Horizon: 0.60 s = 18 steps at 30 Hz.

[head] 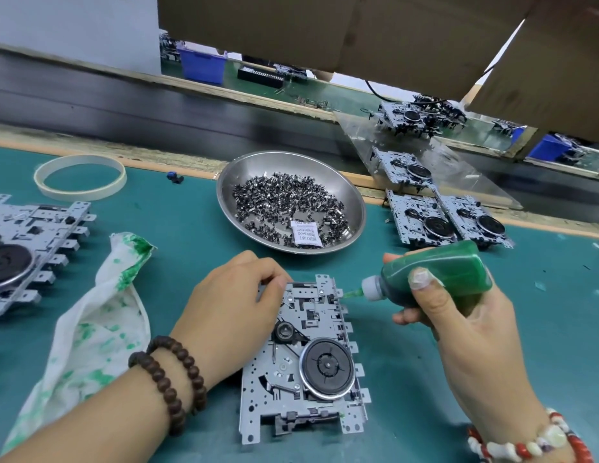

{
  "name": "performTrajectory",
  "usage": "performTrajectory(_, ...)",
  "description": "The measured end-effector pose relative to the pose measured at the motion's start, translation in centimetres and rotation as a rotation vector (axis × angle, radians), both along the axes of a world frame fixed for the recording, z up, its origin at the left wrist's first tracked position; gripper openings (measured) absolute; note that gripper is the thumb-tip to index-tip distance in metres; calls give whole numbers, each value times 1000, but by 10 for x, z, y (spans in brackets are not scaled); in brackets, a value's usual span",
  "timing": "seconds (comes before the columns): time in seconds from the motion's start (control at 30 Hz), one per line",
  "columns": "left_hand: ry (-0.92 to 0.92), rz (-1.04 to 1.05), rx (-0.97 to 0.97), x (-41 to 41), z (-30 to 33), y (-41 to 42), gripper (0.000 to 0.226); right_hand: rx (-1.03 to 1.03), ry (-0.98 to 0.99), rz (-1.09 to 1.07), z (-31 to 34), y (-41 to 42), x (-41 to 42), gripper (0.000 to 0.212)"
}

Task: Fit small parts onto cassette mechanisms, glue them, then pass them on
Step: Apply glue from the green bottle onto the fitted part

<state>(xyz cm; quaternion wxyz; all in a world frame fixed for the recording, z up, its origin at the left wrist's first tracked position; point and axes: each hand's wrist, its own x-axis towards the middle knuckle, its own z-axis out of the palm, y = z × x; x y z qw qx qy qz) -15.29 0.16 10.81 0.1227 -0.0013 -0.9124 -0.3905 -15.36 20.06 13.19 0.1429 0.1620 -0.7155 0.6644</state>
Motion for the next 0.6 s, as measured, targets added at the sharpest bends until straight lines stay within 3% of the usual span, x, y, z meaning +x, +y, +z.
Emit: performTrajectory(0.6,5,-6,4,0,-1,0,22,2,24,5,1,-3,2,13)
